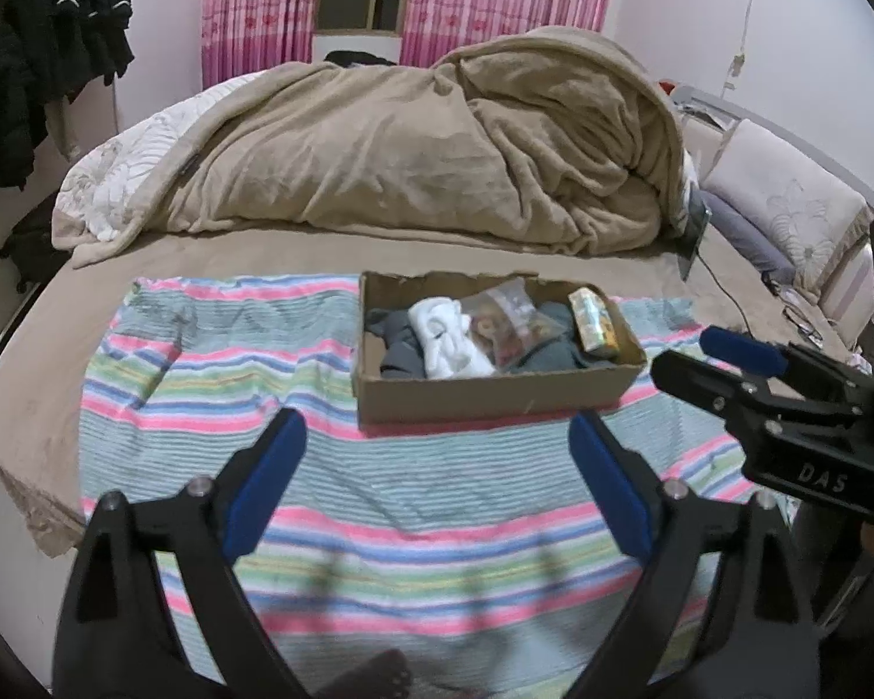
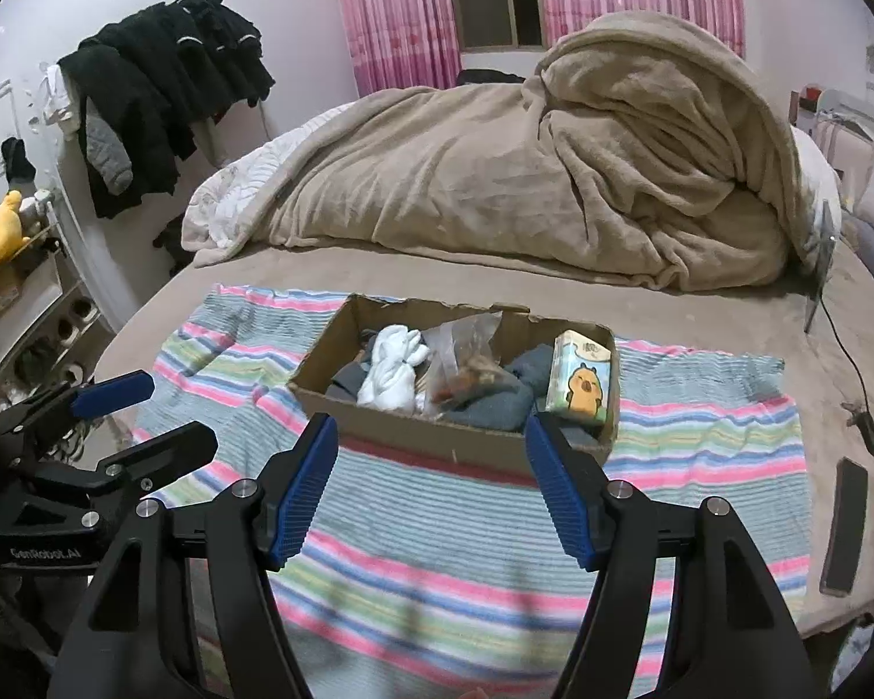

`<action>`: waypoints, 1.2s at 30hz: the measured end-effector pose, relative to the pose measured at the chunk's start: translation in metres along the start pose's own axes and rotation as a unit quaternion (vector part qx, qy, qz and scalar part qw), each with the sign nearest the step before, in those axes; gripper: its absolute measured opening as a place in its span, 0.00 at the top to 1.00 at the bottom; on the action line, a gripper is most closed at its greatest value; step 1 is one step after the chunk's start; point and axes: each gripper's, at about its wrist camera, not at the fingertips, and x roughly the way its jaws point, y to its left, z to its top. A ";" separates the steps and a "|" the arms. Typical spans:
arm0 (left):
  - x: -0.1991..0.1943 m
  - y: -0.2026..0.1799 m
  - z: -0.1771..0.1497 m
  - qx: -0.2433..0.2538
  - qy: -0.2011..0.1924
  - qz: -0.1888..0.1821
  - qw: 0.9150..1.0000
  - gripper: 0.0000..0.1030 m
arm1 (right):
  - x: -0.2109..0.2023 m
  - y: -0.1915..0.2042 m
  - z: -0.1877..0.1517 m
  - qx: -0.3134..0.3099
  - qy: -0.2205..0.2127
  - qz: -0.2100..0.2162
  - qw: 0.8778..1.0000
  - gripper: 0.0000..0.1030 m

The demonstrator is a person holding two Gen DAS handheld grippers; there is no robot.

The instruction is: Organize objects

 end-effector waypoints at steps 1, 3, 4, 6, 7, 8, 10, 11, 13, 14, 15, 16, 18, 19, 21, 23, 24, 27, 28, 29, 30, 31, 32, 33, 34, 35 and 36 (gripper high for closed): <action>-0.004 -0.001 -0.002 0.001 -0.002 0.000 1.000 0.10 | -0.004 0.001 -0.002 -0.001 -0.002 -0.001 1.000 0.32; -0.013 -0.002 -0.008 0.004 -0.007 0.003 1.000 0.09 | -0.013 0.003 -0.007 -0.002 -0.004 -0.005 1.000 0.32; -0.017 -0.002 -0.010 0.004 -0.009 0.004 1.000 0.09 | -0.016 0.004 -0.010 -0.002 -0.004 -0.006 1.000 0.32; -0.023 -0.003 -0.015 0.004 -0.011 0.002 1.000 0.08 | -0.023 0.005 -0.016 0.002 -0.003 -0.007 1.000 0.32; -0.028 -0.004 -0.018 0.005 -0.013 0.001 1.000 0.08 | -0.027 0.005 -0.019 0.003 -0.003 -0.008 1.000 0.32; -0.031 -0.005 -0.019 0.007 -0.014 0.000 1.000 0.08 | -0.031 0.006 -0.022 0.005 -0.004 -0.008 1.000 0.32; -0.039 -0.006 -0.026 0.010 -0.017 -0.004 1.000 0.08 | -0.040 0.009 -0.028 0.006 -0.005 -0.008 1.000 0.32; -0.042 -0.007 -0.028 0.012 -0.018 -0.005 1.000 0.08 | -0.042 0.010 -0.030 0.007 -0.006 -0.009 1.000 0.32; -0.048 -0.009 -0.035 0.016 -0.018 -0.004 1.000 0.08 | -0.049 0.011 -0.035 0.008 -0.008 -0.011 1.000 0.32; -0.051 -0.009 -0.037 0.016 -0.017 -0.004 1.000 0.08 | -0.052 0.011 -0.037 0.009 -0.008 -0.012 1.000 0.32; -0.052 -0.010 -0.039 0.016 -0.016 -0.005 1.000 0.08 | -0.054 0.011 -0.040 0.010 -0.008 -0.012 1.000 0.31; -0.053 -0.010 -0.041 0.016 -0.014 -0.006 1.000 0.08 | -0.056 0.010 -0.042 0.012 -0.008 -0.013 1.000 0.31; -0.054 -0.013 -0.044 0.016 -0.009 -0.010 1.000 0.08 | -0.058 0.009 -0.045 0.014 -0.007 -0.014 1.000 0.31; -0.054 -0.014 -0.045 0.017 -0.008 -0.013 1.000 0.08 | -0.058 0.008 -0.046 0.015 -0.006 -0.014 1.000 0.31; -0.055 -0.016 -0.046 0.019 -0.006 -0.015 1.000 0.08 | -0.060 0.007 -0.048 0.016 -0.005 -0.016 1.000 0.31; -0.057 -0.019 -0.047 0.021 -0.006 -0.016 1.000 0.08 | -0.061 0.006 -0.048 0.017 -0.006 -0.015 1.000 0.31; -0.057 -0.020 -0.047 0.022 -0.006 -0.016 1.000 0.08 | -0.061 0.006 -0.049 0.017 -0.007 -0.015 1.000 0.31; -0.058 -0.021 -0.046 0.024 -0.006 -0.014 1.000 0.08 | -0.063 0.004 -0.049 0.019 -0.010 -0.014 1.000 0.31; -0.058 -0.021 -0.046 0.025 -0.006 -0.013 1.000 0.08 | -0.063 0.004 -0.049 0.019 -0.010 -0.014 1.000 0.31; -0.058 -0.021 -0.046 0.025 -0.006 -0.012 1.000 0.08 | -0.063 0.003 -0.049 0.020 -0.010 -0.014 1.000 0.31; -0.058 -0.021 -0.045 0.026 -0.006 -0.011 1.000 0.08 | -0.062 0.003 -0.049 0.020 -0.010 -0.014 1.000 0.31; -0.057 -0.021 -0.045 0.026 -0.005 -0.010 1.000 0.08 | -0.063 0.003 -0.049 0.020 -0.010 -0.014 1.000 0.31; -0.057 -0.021 -0.045 0.026 -0.005 -0.010 1.000 0.08 | -0.062 0.002 -0.049 0.021 -0.009 -0.014 1.000 0.31; -0.056 -0.021 -0.044 0.026 -0.003 -0.009 1.000 0.08 | -0.061 0.001 -0.049 0.021 -0.007 -0.013 1.000 0.31; -0.055 -0.022 -0.044 0.026 -0.003 -0.009 1.000 0.08 | -0.060 0.001 -0.048 0.022 -0.006 -0.013 1.000 0.31; -0.054 -0.022 -0.044 0.027 -0.002 -0.009 1.000 0.08 | -0.060 0.001 -0.048 0.022 -0.005 -0.012 1.000 0.31; -0.053 -0.022 -0.043 0.027 -0.001 -0.009 1.000 0.08 | -0.059 0.000 -0.048 0.022 -0.004 -0.012 1.000 0.31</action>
